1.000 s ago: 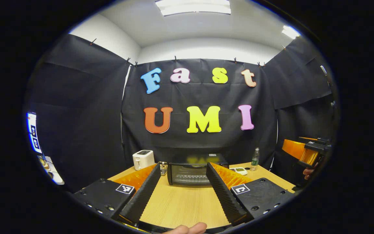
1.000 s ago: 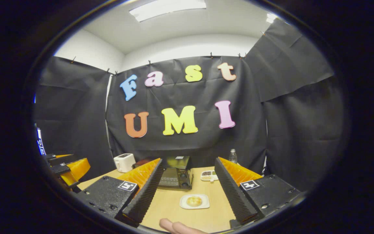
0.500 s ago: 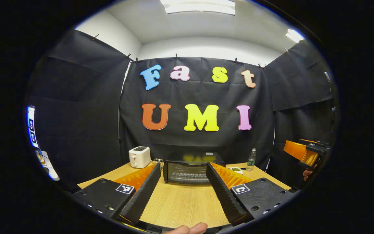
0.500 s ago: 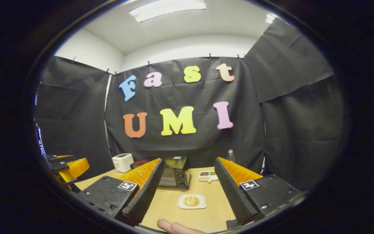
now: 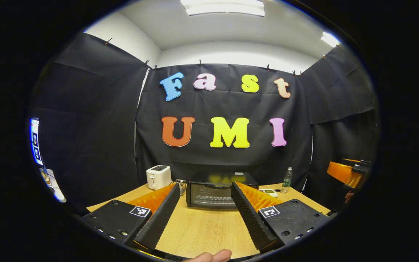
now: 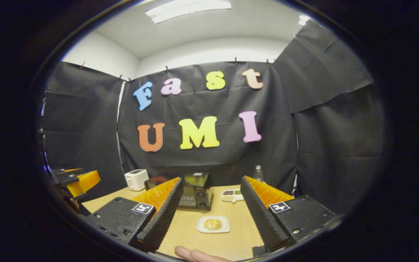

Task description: Open the electric oven with the left hand, put the food in, and close the electric oven.

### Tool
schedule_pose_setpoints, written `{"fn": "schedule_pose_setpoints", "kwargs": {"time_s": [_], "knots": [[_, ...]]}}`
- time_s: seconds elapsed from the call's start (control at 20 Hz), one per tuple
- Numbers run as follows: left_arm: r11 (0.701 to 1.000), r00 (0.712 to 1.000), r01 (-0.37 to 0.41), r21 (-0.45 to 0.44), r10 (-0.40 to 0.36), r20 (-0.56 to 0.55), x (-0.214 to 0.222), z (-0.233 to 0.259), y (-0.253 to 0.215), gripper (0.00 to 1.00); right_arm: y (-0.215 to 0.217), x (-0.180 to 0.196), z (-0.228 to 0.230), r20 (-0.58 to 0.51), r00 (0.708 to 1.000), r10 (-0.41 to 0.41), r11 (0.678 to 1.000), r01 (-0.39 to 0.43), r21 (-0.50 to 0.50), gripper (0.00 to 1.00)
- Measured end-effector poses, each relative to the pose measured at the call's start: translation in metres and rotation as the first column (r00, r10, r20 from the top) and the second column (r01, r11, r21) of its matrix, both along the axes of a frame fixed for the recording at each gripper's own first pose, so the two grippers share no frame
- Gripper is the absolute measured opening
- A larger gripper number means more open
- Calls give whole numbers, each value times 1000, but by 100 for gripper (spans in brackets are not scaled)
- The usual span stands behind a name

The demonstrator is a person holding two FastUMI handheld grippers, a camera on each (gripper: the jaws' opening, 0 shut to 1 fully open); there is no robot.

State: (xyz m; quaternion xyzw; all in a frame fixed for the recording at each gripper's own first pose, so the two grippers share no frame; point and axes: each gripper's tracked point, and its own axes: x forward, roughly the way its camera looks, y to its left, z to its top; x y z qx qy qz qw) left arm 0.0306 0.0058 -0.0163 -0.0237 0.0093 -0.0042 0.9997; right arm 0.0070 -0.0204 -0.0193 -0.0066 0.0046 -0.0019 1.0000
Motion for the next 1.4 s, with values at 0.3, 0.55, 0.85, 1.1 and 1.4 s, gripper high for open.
{"fn": "schedule_pose_setpoints", "kwargs": {"time_s": [0.3, 0.55, 0.85, 1.1, 1.4], "knots": [[995, 994, 89, -43, -91, -64, 68, -19, -20, 93, -19, 16, -15, -22, 1000, -19, 1000, 19, 20, 97], [996, 990, 65, -53, -71, -120, 160, -52, -16, 93, -33, 29, -29, -40, 999, -23, 999, 25, 26, 97], [999, 966, 46, -28, -51, -254, 256, -109, -11, 93, -47, 43, -46, -51, 998, -28, 1000, 28, 5, 97], [994, 933, 106, 3, -98, -346, 289, -144, -39, 93, -55, 52, -68, -95, 995, -15, 1000, 13, -25, 97], [988, 911, 149, 42, -121, -395, 306, -169, -58, 100, -60, 53, -82, -128, 992, -3, 1000, 1, -21, 97]]}}
